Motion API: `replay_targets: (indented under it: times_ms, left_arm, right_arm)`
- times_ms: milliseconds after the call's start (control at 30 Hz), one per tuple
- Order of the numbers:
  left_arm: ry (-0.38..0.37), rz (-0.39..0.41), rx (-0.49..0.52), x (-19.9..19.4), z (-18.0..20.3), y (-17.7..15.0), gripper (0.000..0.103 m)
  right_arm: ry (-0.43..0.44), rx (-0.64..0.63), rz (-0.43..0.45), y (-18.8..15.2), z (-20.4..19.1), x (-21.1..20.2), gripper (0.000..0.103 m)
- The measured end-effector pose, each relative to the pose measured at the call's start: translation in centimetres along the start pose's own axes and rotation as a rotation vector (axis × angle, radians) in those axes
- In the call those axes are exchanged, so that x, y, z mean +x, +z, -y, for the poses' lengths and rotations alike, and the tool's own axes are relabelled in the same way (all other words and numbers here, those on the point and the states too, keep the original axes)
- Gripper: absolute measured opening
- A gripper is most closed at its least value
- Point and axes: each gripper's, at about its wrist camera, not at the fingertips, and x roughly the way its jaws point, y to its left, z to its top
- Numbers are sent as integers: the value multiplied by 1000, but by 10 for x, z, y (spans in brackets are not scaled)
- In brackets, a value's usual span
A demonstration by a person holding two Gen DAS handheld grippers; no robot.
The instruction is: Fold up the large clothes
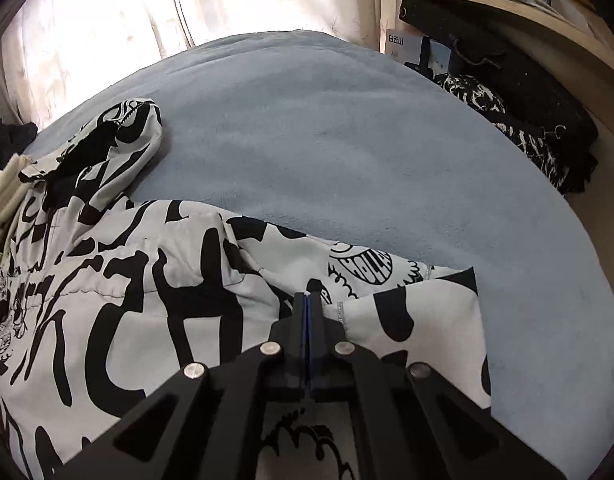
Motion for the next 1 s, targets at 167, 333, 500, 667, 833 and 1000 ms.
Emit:
replay_targets:
  times_ms: [167, 333, 500, 667, 833, 1000]
  left_arm:
    - [6, -42, 2, -7, -3, 5, 12]
    - [-1, -81, -7, -33, -15, 5, 28]
    - [4, -65, 17, -79, -27, -2, 44]
    - [9, -24, 50, -129, -32, -12, 53]
    - [-3, -11, 68, -173, -37, -26, 55]
    - [-9, 3, 90, -203, -39, -34, 56]
  right_arm:
    - [8, 20, -33, 1, -2, -9, 2]
    - [73, 49, -64, -1, 0, -29, 3]
    - [159, 49, -83, -8, -7, -59, 3]
    - [188, 9, -120, -21, -23, -87, 4]
    - [204, -32, -145, -36, -41, -111, 4]
    - [229, -79, -146, -50, -61, -139, 4]
